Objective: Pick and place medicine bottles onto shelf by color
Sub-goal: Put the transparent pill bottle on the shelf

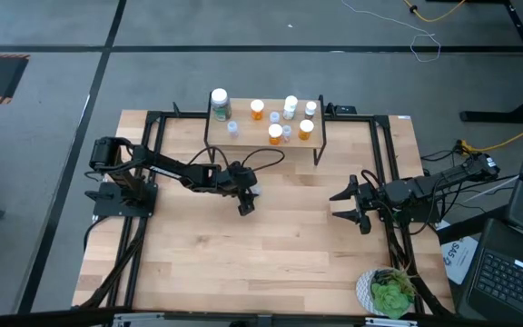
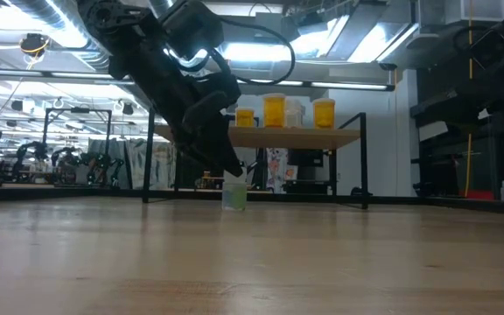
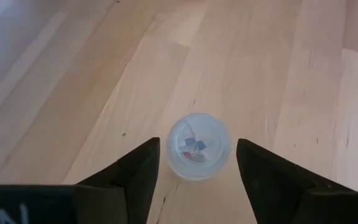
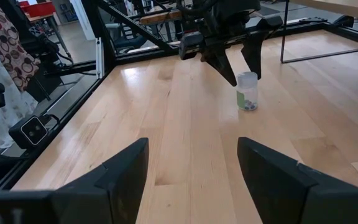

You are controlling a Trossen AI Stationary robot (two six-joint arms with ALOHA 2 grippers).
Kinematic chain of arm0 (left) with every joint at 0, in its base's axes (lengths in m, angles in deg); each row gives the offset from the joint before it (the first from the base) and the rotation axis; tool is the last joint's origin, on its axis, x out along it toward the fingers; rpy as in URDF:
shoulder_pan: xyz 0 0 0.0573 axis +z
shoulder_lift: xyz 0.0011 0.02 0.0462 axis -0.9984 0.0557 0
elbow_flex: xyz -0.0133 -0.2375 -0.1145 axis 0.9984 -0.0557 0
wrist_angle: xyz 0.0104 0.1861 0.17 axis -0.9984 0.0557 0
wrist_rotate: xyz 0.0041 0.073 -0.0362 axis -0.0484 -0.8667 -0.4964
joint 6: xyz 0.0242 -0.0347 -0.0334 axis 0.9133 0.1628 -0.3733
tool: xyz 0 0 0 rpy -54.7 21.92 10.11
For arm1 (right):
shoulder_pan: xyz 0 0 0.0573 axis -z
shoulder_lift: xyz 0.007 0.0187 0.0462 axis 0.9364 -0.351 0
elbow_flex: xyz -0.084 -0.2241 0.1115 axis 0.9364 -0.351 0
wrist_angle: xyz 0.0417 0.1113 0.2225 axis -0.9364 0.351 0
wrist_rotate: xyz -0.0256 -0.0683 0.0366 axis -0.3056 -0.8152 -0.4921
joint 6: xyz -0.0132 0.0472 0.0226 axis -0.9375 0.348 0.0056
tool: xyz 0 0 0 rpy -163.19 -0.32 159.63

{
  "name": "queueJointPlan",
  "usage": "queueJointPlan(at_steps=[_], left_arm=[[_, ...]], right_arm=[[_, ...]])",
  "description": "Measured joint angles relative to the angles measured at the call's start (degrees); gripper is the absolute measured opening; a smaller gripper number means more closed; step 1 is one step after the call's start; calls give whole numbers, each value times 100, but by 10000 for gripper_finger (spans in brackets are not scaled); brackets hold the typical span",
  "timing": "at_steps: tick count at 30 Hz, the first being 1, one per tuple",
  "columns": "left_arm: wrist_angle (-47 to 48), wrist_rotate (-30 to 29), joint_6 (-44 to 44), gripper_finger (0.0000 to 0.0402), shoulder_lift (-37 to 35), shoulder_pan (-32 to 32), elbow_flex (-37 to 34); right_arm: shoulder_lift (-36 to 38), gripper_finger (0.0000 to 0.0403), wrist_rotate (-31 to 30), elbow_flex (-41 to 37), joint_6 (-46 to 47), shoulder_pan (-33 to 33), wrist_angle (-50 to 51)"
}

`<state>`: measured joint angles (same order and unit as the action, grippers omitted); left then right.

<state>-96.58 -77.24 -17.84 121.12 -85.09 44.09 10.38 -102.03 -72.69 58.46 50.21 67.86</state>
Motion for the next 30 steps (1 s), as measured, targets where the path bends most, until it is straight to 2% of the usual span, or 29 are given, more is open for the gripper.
queueJointPlan(at_steps=[3, 9, 30], left_arm=[[0, -1, -91, 208, 1, 16, 0], [0, 73, 300, 208, 1, -37, 0], [129, -7, -103, 208, 1, 9, 0]], right_arm=[[0, 248, 0, 0, 1, -1, 0], [0, 248, 0, 2, 0, 0, 0], [0, 248, 0, 0, 19, -2, -2]])
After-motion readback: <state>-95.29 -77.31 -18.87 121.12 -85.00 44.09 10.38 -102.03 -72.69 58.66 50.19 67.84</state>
